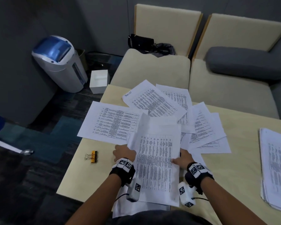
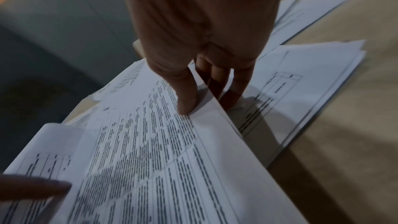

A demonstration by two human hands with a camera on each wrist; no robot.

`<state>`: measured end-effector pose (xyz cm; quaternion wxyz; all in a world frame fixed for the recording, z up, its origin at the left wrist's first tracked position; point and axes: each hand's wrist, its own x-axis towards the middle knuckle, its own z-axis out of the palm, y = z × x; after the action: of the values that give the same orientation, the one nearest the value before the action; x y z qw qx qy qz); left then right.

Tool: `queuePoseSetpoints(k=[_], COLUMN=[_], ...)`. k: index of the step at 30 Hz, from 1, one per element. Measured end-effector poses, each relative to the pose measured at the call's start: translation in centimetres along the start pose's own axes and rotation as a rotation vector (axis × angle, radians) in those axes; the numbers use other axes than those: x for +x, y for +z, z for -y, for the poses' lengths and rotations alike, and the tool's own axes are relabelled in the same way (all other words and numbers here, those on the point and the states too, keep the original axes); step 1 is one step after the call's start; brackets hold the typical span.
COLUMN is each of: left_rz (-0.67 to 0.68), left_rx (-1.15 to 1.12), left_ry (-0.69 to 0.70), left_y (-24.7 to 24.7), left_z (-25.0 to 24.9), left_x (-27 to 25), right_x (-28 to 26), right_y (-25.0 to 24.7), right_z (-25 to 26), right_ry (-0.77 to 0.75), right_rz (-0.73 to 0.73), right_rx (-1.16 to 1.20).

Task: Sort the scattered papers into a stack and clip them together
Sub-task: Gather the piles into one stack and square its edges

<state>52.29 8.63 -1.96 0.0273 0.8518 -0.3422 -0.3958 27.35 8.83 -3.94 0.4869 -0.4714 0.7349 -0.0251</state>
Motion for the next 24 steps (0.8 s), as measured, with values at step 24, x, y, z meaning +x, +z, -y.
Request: queuePoseSetpoints(k=[24], left_rz=[0.154], left_rx=[-0.036], left_ry=[0.75], left_y=[-9.4], left_z=[-0.6], left_x=[-8.9], right_x=[0.6], right_y=[-1.6], right_z=[-0.8], right_ry=[-0.132], right_rz=[0.166], right_rx=[0.495])
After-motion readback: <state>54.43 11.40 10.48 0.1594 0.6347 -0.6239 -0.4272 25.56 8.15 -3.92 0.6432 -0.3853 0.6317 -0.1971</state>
